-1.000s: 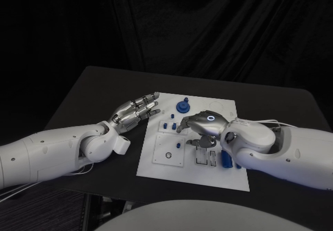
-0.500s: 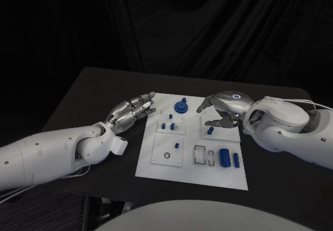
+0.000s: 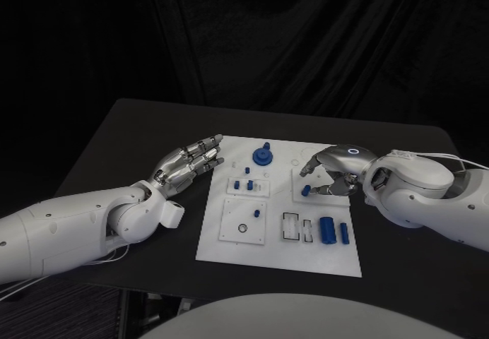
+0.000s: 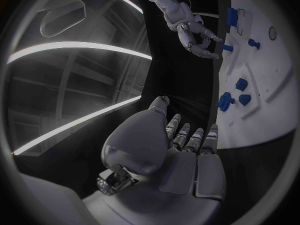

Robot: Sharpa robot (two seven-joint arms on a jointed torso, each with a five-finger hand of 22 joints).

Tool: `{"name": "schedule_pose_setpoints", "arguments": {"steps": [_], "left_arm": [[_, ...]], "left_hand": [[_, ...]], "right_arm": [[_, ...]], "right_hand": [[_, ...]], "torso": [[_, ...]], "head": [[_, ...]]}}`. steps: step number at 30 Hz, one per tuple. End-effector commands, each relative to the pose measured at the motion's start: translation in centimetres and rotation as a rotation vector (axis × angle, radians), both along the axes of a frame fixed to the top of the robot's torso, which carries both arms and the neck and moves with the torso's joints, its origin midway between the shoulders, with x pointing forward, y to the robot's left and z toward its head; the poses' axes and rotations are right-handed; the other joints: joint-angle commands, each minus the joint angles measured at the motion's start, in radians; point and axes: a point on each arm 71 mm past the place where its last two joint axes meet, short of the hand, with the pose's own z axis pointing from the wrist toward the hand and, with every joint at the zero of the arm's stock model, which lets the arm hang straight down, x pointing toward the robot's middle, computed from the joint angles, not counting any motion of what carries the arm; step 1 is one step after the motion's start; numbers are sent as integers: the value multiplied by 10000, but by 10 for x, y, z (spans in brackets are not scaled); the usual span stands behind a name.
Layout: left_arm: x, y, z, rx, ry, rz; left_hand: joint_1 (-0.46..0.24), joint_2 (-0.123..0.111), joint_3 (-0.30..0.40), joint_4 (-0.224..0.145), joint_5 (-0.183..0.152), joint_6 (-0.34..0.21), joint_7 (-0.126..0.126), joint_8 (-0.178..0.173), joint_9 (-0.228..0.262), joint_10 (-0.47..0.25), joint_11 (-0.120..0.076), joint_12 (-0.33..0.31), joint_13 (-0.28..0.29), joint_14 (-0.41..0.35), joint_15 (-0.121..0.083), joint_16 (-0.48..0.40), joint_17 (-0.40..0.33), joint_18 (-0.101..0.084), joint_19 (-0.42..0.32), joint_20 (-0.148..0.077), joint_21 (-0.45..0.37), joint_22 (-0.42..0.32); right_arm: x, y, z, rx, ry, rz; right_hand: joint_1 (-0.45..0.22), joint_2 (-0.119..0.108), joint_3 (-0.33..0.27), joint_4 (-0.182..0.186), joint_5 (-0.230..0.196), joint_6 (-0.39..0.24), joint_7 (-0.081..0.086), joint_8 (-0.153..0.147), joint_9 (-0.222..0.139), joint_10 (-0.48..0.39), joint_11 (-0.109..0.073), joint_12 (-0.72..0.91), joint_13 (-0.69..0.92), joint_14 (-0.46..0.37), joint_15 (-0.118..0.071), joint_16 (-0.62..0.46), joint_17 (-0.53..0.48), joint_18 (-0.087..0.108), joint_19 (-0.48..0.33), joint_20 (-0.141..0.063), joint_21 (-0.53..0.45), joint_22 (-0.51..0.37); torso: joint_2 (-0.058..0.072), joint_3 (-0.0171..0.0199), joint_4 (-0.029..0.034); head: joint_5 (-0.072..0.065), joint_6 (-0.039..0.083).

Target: Assemble the parts on the task board

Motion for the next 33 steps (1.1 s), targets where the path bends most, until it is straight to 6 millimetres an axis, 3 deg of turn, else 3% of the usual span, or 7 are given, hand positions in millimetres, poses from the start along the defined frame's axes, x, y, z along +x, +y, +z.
{"name": "schedule_pose_setpoints", "arguments": {"steps": [1, 7, 11, 17, 21, 27, 33], "left_arm": [[0, -1, 1, -157, -145, 65], [0, -2, 1, -180, -108, -4], [0, -3, 1, -193, -88, -40], [-1, -3, 1, -195, -50, -78], [-1, -2, 1, -192, -25, -97], [0, -2, 0, -178, 7, -116], [0, -3, -1, -159, 41, -140]], "left_hand": [[-6, 88, 38, -33, 62, 54, 2, 69, 15, 37, 51, 50, 13, 27, -1, 7, 3, 133, -17, -42, -24, -13], [6, 99, 59, -39, 66, 46, 10, 65, 12, 40, 61, 67, 13, 46, 45, 24, 12, 153, -14, -16, -20, -6], [18, 111, 79, -47, 69, 44, 17, 63, 11, 35, 60, 74, 12, 61, 80, 37, 18, 165, -5, 3, -14, 12], [31, 116, 98, -58, 71, 49, 22, 62, 10, 34, 60, 87, 12, 82, 123, 55, 27, 174, 3, 19, -9, 24], [35, 115, 103, -62, 72, 51, 26, 62, 10, 34, 62, 90, 13, 88, 136, 60, 29, 175, 6, 24, -7, 29], [38, 114, 107, -66, 72, 51, 29, 62, 10, 34, 63, 95, 13, 95, 148, 66, 32, 176, 10, 28, -4, 36], [61, 142, 159, -87, 81, 110, 136, 73, 17, 28, 33, 114, 12, 106, 190, 79, 34, 163, 14, 40, -1, 27]], "right_arm": [[-2, 0, -3, 43, 112, 121], [-3, 1, -6, 37, 188, 171], [-3, 2, -10, -11, 292, 191], [-3, 4, -18, -42, 431, 230], [-3, 6, -21, -17, 452, 246], [-2, 8, -22, 226, 236, 262], [-1, 10, -18, 665, -185, 349]], "right_hand": [[-120, 17, -37, -19, -64, 91, 43, -72, -29, 169, -16, -66, -43, 86, 4, 78, 55, -135, 95, 7, 113, 1156], [-133, 35, -13, -46, -128, 124, 74, -122, -76, 428, -53, -93, -95, 160, 6, 152, 132, -156, 171, 9, 251, 1187], [-27, 101, 52, -95, -85, 218, 82, -121, -95, 632, -84, -121, -127, 179, -21, 153, 123, -157, 198, -7, 277, 1192], [430, 282, 317, -373, 733, 428, 60, -149, -148, 1121, -128, -267, -220, 171, -15, 122, 79, -157, 197, -20, 249, 1187], [496, 317, 422, -440, 875, 547, 47, -134, -140, 1446, -146, -268, -224, 179, -3, 133, 85, -161, 204, -15, 268, 1192], [598, 426, 763, -497, 886, 1163, 92, 93, 23, 2244, -239, -285, -229, 280, -68, 260, 225, -195, 306, -48, 547, 1251], [739, 526, 1042, -632, 723, 2270, 292, 614, 423, 3384, -611, -246, -189, 514, -372, 464, 491, -283, 546, -311, 1168, 1378]], "torso": [[27, 28, 1], [12, 38, -44], [-10, 33, -15], [-22, 15, -13], [-31, 6, -30], [-40, -3, -13], [-35, 12, 9]], "head": [[-23, -1], [-25, -1], [-81, -1], [-51, -1], [5, -1], [10, -1], [-26, -1]]}}
